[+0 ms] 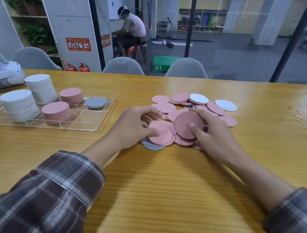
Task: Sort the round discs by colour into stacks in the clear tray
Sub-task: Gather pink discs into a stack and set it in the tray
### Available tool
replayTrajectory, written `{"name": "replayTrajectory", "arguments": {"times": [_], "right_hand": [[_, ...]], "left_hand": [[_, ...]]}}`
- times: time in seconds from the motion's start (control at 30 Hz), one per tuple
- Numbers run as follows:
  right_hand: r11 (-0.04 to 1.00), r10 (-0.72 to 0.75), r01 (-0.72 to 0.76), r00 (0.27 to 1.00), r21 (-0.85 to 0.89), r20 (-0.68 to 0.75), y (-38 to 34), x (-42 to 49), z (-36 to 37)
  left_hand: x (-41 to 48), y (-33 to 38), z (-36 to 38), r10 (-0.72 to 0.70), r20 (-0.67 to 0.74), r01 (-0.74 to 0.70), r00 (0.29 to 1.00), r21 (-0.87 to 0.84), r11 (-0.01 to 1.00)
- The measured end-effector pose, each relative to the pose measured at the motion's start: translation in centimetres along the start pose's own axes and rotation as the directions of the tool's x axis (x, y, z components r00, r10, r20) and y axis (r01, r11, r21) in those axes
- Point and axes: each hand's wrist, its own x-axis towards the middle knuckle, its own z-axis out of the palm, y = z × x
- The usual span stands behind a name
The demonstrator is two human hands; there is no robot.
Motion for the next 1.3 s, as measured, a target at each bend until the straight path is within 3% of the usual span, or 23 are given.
{"name": "replayTrajectory", "arguments": {"times": [0.2,0.47,0.63,0.8,0.9,1.0,1.13,1.3], "right_hand": [[0.999,-0.026,0.026,0.999,0.023,0.027,0.4,0.2,0.2],[0.994,-0.036,0.026,0.995,0.107,0.094,0.3,0.2,0.9],[0.994,-0.102,0.104,0.990,-0.017,0.099,0.4,0.0,1.1],[0.990,-0.133,0.136,0.987,-0.027,0.089,0.6,-0.1,1.0],[0.991,-0.118,0.121,0.992,-0.056,0.054,0.3,0.0,0.5],[0.993,-0.093,0.096,0.995,-0.064,0.041,0.4,0.1,0.2],[0.989,-0.103,0.107,0.994,-0.098,0.038,0.6,0.0,0.5],[0.992,-0.093,0.095,0.995,-0.082,0.026,0.5,0.1,0.5]], "left_hand": [[0.0,0.7,0.1,-0.036,0.018,0.039,0.999,-0.258,0.965],[-0.1,1.1,2.6,-0.077,-0.109,0.051,0.991,-0.222,0.974],[-0.4,1.8,2.9,-0.074,-0.150,0.043,0.986,-0.200,0.979],[-0.1,1.5,2.4,-0.006,-0.150,-0.010,0.989,-0.106,0.994],[0.0,0.5,1.4,0.013,-0.116,0.001,0.993,0.125,0.992],[-0.1,-0.6,0.3,-0.054,-0.040,0.065,0.998,0.332,0.941],[-0.2,-0.6,-0.3,-0.088,-0.001,0.084,0.996,0.340,0.937],[-0.1,-0.3,-0.5,-0.008,-0.044,0.020,0.999,0.284,0.958]]}}
